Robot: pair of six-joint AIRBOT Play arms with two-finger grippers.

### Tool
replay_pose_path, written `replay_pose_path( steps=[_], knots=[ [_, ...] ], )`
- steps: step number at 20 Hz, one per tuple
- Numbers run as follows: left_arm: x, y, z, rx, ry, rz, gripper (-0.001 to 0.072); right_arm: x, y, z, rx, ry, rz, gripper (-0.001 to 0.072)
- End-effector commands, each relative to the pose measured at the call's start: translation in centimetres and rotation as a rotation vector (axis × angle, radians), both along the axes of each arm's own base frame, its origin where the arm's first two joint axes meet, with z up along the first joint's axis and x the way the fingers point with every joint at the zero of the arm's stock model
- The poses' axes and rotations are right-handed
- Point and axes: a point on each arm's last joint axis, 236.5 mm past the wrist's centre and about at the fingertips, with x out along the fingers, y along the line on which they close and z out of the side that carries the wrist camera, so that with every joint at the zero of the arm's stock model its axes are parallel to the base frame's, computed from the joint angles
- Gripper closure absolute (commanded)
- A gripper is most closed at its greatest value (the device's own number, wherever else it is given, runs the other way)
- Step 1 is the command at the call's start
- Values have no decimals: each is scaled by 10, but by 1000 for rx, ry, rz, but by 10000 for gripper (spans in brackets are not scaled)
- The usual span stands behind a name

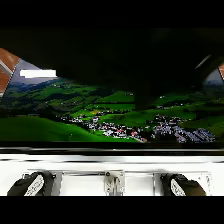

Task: Fold the shirts.

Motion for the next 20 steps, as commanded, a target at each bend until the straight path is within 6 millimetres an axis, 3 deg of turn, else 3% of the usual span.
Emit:
replay_pose_path(
  steps=[1,4,7,10,13,16,18,20],
  knots=[
    [-80,2,64,-22,-201,113,673,-108,-3,71,-23,-240,-63,652],
    [-86,8,35,26,-85,163,673,-126,-8,48,-50,-151,-98,651],
    [-72,17,-9,68,87,184,672,-112,-19,4,-74,39,-137,652],
    [-43,28,-62,61,262,181,672,-78,-38,-64,-93,338,-185,652],
    [-6,40,-134,19,467,170,673,-41,-46,-156,3,735,-206,652],
    [34,52,-234,-42,733,153,673,25,-52,-242,76,960,-226,651],
    [66,63,-297,-97,864,161,672,86,-56,-299,123,992,-234,651],
    [103,75,-345,-146,951,176,672,145,-45,-351,204,1010,-194,651]
  ],
)
